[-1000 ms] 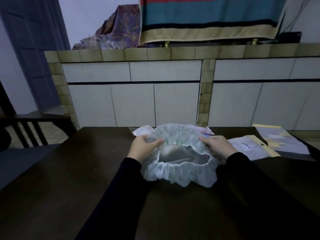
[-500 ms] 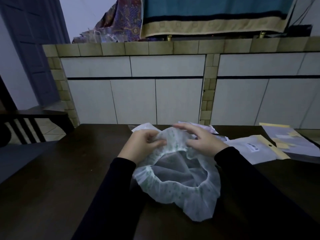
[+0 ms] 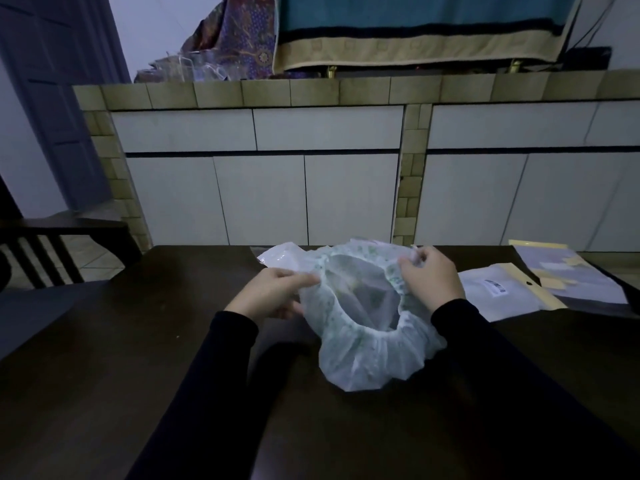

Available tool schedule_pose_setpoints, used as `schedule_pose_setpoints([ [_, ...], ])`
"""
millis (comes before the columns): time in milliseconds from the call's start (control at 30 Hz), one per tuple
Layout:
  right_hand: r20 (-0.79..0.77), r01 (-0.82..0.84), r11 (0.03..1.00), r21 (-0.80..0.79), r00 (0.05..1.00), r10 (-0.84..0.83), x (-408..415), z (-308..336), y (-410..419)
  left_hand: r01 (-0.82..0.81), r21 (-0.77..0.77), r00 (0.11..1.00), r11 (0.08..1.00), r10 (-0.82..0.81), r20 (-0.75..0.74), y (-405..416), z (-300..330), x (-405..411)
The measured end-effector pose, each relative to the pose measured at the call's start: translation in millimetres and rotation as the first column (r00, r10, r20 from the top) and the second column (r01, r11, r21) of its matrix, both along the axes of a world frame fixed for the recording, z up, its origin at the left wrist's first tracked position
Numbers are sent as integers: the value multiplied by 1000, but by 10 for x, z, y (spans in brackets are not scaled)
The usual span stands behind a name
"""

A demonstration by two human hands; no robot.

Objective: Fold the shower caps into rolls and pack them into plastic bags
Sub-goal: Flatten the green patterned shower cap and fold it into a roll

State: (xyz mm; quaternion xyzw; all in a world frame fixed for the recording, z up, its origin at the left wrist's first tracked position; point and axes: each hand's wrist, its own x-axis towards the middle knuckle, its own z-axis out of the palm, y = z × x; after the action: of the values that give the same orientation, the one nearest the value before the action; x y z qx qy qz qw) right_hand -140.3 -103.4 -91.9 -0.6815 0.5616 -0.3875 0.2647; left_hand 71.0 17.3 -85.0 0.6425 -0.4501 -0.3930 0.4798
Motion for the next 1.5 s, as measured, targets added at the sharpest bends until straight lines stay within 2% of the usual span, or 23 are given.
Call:
schedule_pose_setpoints([
  [67,-46,-81,995,50,995,83,-59,31,44,-35,-104,999,994,33,-21,-30,-41,-22],
  [167,-127,-282,959,2,952,280,-84,108,134,-56,-268,998,962,55,-12,-53,-52,-19],
  [300,69,-472,879,-69,876,477,-9,169,98,109,-381,993,918,-120,-6,-64,-58,-21],
  [367,104,-524,851,20,848,520,38,184,51,180,-371,982,911,-190,10,-46,-21,-89],
  [433,144,-530,835,146,847,512,67,156,22,228,-344,973,911,-229,38,-49,-33,-104],
  [467,133,-531,834,150,847,515,71,132,10,246,-330,968,912,-249,33,-39,-29,-107],
  [533,108,-519,848,107,854,509,75,73,-14,262,-317,961,912,-275,2,-9,-28,-92],
  [633,180,-490,870,59,862,473,46,40,-22,293,-284,949,913,-315,-34,58,11,-73],
  [733,149,-364,931,-4,921,360,29,60,-17,200,-124,979,972,-192,73,41,-19,-23],
  [800,150,-299,953,-41,942,302,51,65,15,167,-79,986,983,-163,45,18,-62,-60],
  [933,273,-237,970,-51,931,242,76,22,34,91,-166,990,982,-71,122,-49,-98,-37],
  [1067,167,-173,980,-98,968,188,-11,-62,14,-129,-323,989,938,147,32,-58,-54,95],
  [1100,164,-182,977,-114,966,199,-25,-61,19,-143,-334,987,932,159,20,-31,-27,86],
  [1167,106,-225,961,-159,964,243,-28,-48,29,-66,-298,997,952,71,7,12,-10,60],
  [1233,22,-250,952,-176,966,258,-22,-11,43,20,-196,996,980,-2,89,42,10,24],
  [1300,-6,-288,945,-158,957,290,-15,21,53,28,-154,984,988,0,178,44,-8,17],
  [1367,-16,-360,923,-132,932,361,7,61,60,59,-193,974,979,-13,227,20,-35,6],
  [1500,-8,-475,873,-111,879,477,115,235,98,150,-304,977,941,-94,190,2,-3,-91],
])
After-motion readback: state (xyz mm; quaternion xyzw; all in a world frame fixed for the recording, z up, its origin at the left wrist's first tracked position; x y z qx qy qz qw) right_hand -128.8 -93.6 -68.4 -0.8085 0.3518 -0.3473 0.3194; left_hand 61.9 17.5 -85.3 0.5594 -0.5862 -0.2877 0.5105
